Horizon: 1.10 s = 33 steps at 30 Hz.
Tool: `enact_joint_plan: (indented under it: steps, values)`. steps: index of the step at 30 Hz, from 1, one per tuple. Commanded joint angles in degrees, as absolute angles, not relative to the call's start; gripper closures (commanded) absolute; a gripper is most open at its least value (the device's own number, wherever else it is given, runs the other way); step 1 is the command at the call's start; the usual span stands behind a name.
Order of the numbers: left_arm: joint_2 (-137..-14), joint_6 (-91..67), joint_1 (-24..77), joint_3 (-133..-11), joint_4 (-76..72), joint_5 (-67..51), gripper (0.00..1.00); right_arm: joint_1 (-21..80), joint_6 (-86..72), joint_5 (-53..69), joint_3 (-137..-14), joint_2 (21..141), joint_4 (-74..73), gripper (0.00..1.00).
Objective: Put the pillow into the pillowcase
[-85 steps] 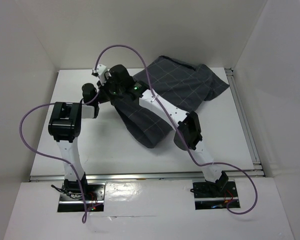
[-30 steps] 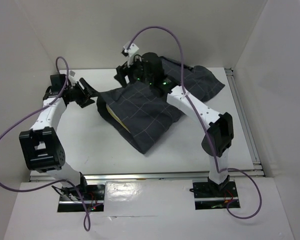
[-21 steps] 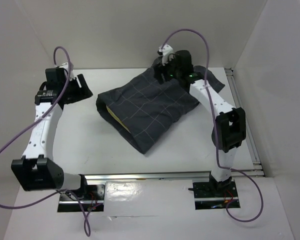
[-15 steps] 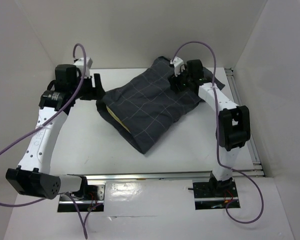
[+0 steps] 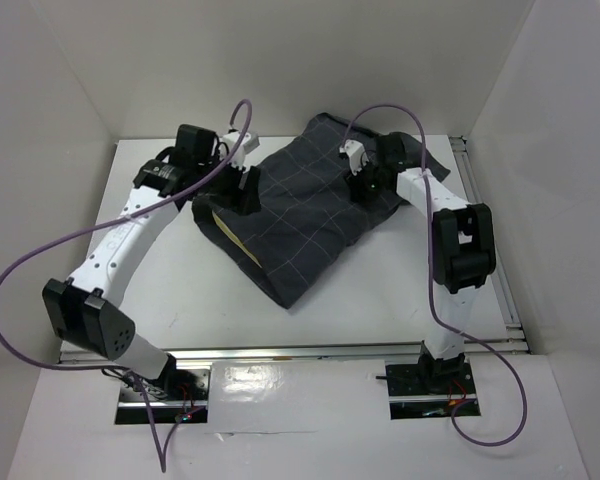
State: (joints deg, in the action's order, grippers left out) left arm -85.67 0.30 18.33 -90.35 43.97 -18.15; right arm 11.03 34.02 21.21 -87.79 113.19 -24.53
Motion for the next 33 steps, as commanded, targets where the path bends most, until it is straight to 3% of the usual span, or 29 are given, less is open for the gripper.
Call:
enact_joint_plan:
  steps: [1, 7, 14, 26, 33]
  values:
    - [-89.37, 2.2, 18.98, -93.6, 38.42, -17.5, 0.19, 13.0, 34.28, 27.33, -88.59, 109.52, -35.67, 0.64]
    - [-105.18, 0.26, 18.29, -106.16, 45.69, -13.19, 0.21, 15.29, 32.52, 30.67, -89.12, 106.18, -42.62, 0.65]
    - [-111.71, 0.43, 13.81, -102.67, 54.82, -13.63, 0.23, 17.57, 29.53, 31.46, -88.6, 102.05, -45.35, 0.65]
    - [-88.55, 3.6, 8.27, -80.16, 61.17, -8.52, 0.32, 16.35, 25.41, 21.28, -87.18, 103.35, -29.9, 0.58]
    - [-83.67, 3.6, 9.32, -88.66, 62.05, -19.04, 0.31, 13.1, 24.61, 7.75, -85.69, 111.86, -17.5, 0.58]
